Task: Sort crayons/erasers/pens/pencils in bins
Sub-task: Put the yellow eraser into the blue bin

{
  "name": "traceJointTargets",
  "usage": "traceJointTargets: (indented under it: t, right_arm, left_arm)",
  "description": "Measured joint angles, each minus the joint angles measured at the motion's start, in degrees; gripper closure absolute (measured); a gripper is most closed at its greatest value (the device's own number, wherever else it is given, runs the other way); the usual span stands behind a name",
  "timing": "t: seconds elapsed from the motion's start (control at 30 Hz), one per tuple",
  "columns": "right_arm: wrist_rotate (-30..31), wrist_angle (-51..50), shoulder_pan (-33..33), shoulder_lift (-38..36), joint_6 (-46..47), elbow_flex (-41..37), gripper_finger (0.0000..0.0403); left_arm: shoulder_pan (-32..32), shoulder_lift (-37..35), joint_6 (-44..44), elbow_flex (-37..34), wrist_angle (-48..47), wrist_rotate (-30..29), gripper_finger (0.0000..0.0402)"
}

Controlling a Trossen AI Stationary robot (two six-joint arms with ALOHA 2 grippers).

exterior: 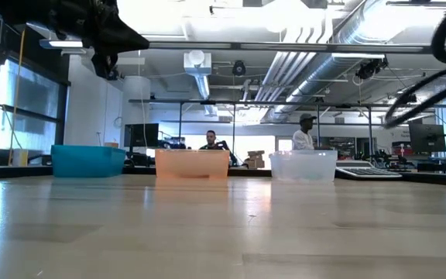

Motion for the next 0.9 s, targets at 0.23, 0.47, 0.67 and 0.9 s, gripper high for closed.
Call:
traceJointTargets:
  t: [0.23,0.47,0.67,0.9]
  right_arm:
    - [1.0,3.5,0.0,0.0,0.0,-3.0,0.0228]
    - [4.6,9.8,0.0,-0.3,-1.4,-5.5,0.0233]
    - [12.8,10.8,0.5,-0.1,-5.8,-4.2,0.0251]
    - [19.9,11.1,-0.1,0.0,-7.6,-3.9,0.0283]
  left_arm:
    - [0.0,0.0,-0.7,0.0,0.0,0.0,0.0401]
    - [0.0,0.0,-0.9,0.0,0.0,0.0,0.0402]
    - [0.0,0.0,-0.9,0.0,0.0,0.0,0.0402]
    - [0.0,0.4,-0.9,0.0,0.0,0.0,0.0401]
